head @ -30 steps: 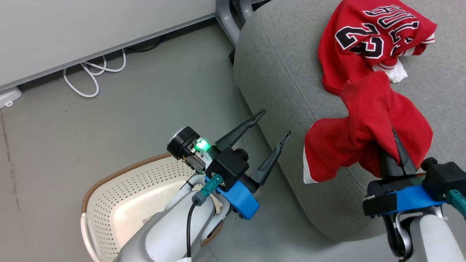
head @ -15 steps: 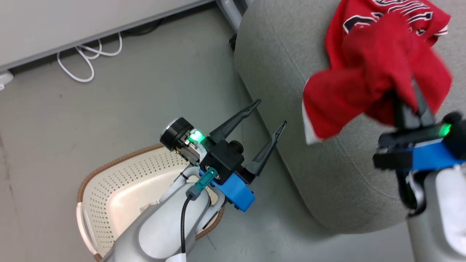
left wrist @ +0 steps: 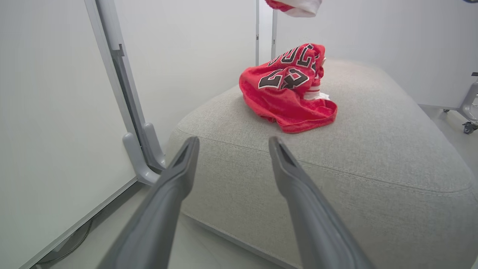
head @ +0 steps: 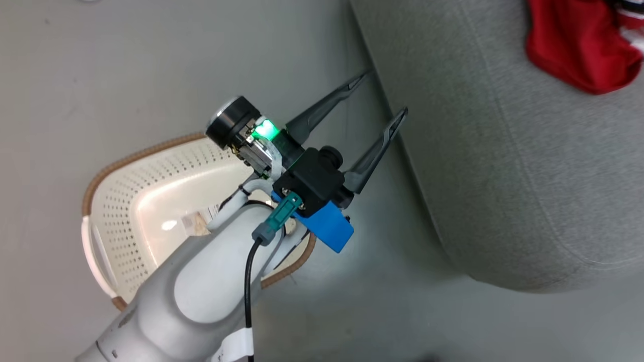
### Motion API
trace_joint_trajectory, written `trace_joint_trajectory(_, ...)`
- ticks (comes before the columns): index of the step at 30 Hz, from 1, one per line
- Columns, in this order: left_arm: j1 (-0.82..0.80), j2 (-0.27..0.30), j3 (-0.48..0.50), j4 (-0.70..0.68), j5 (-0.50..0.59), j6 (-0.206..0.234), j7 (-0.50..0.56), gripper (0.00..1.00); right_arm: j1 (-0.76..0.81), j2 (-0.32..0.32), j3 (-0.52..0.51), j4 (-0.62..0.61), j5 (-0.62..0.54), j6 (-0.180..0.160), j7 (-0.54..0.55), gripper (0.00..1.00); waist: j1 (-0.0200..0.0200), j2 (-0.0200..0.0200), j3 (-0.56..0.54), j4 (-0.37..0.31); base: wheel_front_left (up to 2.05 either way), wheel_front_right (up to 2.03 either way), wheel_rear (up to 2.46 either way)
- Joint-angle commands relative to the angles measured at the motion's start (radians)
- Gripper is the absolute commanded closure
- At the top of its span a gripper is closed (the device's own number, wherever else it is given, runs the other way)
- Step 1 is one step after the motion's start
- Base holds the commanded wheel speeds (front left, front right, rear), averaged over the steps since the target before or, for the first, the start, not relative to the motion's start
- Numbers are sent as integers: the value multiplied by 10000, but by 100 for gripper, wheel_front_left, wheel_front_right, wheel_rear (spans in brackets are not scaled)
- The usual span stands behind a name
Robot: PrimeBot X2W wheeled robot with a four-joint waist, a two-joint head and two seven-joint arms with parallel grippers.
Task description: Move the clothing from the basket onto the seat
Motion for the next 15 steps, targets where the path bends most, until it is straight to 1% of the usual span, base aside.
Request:
trace_joint_trajectory(1, -271, 103, 56, -113, 110, 38, 48, 0, -491, -384, -178, 209, -61, 1, 1, 100, -1, -1, 917, 316, 0, 0, 0)
trace_joint_trajectory(4, -470, 205, 70, -269, 169, 57, 78, 0, -1001, -895, -505, 825, 76, -1, 2, 100, -1, -1, 1323, 349, 0, 0, 0)
trace_joint_trajectory(8, -641, 243, 23, -406, 213, 50, 119, 0, -1303, -1452, -768, 2158, 148, 1, 1, 100, -1, -1, 1658, 429, 0, 0, 0)
trace_joint_trajectory(10, -670, 266, 16, -439, 214, 63, 113, 0, -1224, -1539, -723, 2822, 158, 1, 2, 100, -1, -1, 1742, 447, 0, 0, 0)
trace_joint_trajectory(15, -750, 272, -23, -461, 173, 83, 90, 0, -958, -1469, -787, 4728, 303, 1, 2, 100, -1, -1, 1856, 520, 0, 0, 0)
